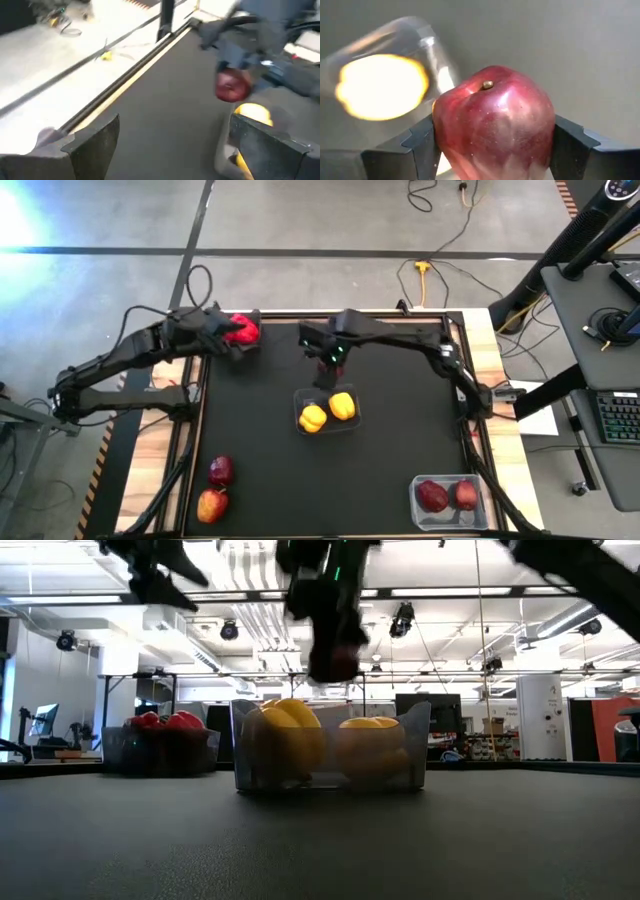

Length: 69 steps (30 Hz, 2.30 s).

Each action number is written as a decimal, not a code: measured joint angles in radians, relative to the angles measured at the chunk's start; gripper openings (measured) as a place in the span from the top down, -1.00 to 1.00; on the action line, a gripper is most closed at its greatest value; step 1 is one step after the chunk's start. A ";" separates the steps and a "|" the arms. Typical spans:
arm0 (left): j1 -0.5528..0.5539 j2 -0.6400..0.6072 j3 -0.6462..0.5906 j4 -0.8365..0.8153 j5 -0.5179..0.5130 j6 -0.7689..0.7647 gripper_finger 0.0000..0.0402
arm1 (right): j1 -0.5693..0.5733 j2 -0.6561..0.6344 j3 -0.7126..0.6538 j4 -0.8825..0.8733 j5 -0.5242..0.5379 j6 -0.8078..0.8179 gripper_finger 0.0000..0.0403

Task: Sort produce into baskets
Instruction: Put the red apple into the transparent bin

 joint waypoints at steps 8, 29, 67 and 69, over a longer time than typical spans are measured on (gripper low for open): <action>0.000 -0.010 0.057 0.089 0.134 0.158 -0.80 | 0.281 -0.171 -0.052 -0.153 0.048 0.603 -0.33; 0.000 0.011 0.048 0.296 0.227 0.128 -0.80 | 0.981 -0.266 -0.496 -0.116 -0.458 1.581 -0.34; -0.067 0.000 0.048 0.294 0.224 0.100 -0.80 | 0.979 -0.277 -0.764 -0.156 -0.557 1.158 -0.89; -0.067 0.007 0.047 0.292 0.224 0.097 -0.80 | 0.970 -0.278 -0.752 -0.155 -0.527 1.191 -0.89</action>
